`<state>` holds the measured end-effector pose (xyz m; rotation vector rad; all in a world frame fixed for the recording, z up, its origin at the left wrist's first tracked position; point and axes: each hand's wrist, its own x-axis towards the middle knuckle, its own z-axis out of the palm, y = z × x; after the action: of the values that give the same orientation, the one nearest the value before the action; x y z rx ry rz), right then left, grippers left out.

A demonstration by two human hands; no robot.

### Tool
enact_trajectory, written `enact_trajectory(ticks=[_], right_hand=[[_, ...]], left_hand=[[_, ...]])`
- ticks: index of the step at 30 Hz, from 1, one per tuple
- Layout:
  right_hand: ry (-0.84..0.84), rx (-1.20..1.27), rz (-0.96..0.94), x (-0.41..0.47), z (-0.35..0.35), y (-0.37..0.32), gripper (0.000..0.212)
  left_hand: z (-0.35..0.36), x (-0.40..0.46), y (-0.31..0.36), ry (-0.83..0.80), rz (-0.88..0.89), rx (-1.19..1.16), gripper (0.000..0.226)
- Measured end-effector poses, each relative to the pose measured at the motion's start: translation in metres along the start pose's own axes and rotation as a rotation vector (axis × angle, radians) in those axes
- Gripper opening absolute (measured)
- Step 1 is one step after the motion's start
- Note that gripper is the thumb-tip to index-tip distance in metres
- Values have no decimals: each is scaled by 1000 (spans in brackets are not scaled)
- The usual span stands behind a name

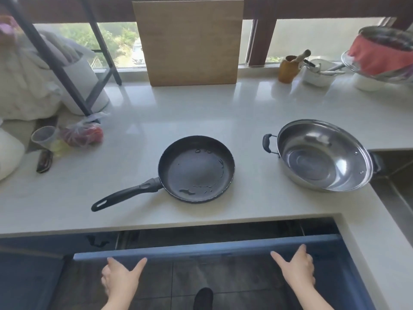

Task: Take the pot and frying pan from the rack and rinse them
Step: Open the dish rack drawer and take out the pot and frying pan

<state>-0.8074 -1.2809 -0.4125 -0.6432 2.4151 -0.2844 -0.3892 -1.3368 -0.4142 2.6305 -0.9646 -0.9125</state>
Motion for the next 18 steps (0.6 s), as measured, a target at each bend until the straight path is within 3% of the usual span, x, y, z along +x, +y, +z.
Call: enact_trajectory(ticks=[7,13,18], right_hand=[[-57,-8,-49,28,10,-27,104],[-79,-27,-47,43,20,-42,101],[-91,-14,-71,54,23,-46,78]], left_hand=[[-1,36,32,-68,-46,-31,75],[-2,45,50,-175,7,-148,69],[-2,48,54,-250,-10,-262,67]])
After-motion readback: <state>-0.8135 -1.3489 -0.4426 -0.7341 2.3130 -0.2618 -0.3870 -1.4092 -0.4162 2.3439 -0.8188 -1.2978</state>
